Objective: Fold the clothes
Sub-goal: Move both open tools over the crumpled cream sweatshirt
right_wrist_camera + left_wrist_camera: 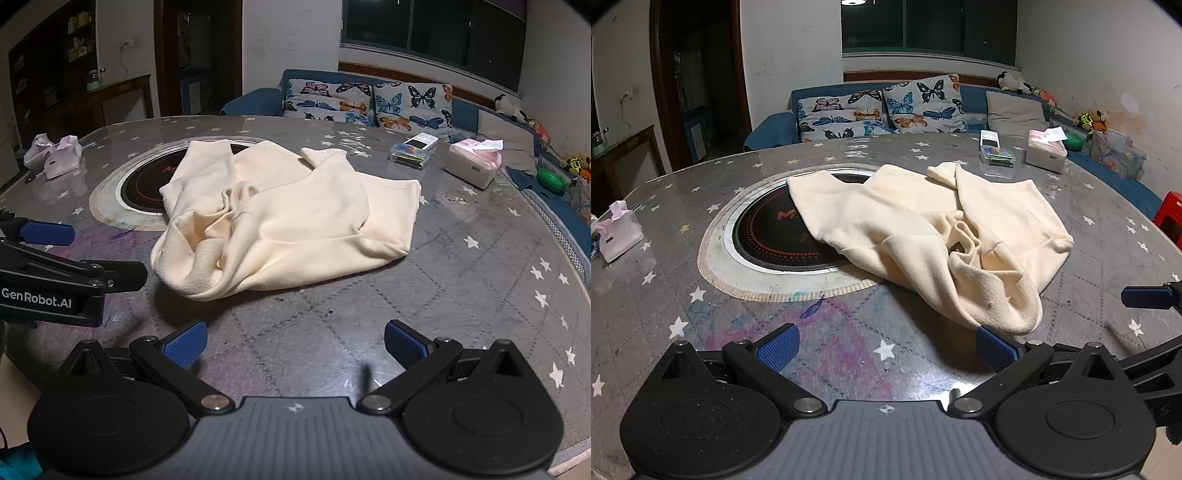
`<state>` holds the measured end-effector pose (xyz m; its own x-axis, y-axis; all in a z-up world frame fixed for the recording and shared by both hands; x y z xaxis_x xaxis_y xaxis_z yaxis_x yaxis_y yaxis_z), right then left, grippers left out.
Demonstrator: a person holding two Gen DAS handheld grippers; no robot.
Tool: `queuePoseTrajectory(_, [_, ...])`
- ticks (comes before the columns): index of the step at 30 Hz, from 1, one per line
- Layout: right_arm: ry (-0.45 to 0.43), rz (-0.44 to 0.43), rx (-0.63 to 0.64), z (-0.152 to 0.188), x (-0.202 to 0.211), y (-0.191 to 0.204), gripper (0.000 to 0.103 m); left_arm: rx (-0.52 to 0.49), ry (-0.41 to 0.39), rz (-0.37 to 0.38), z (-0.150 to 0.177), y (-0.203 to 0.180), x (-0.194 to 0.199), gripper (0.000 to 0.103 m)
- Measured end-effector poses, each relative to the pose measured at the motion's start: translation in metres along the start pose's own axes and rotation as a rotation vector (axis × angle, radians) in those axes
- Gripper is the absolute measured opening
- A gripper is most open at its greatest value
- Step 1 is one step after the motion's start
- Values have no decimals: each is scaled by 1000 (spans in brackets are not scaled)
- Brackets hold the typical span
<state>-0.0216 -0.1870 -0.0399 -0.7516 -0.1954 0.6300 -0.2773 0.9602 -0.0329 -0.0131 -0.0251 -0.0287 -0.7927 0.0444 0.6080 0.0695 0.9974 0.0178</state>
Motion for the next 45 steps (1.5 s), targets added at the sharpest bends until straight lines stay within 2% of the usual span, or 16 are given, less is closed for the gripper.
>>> queuePoseTrajectory(45, [8, -37, 14, -6, -5, 11, 103, -16, 9, 2, -5, -3, -5, 103])
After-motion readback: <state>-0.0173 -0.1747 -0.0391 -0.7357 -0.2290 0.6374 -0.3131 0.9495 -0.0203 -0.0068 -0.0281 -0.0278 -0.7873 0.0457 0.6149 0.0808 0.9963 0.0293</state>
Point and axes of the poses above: each gripper's, at about its wrist camera, not at the fingertips, and x roughly against the way its jaws point, y to its left, z to its underside, the point moved 6 cm from there along -x, roughly the way its jaws point, and after that the axes turned 4 degrees about -y, right-handed, at the moved point
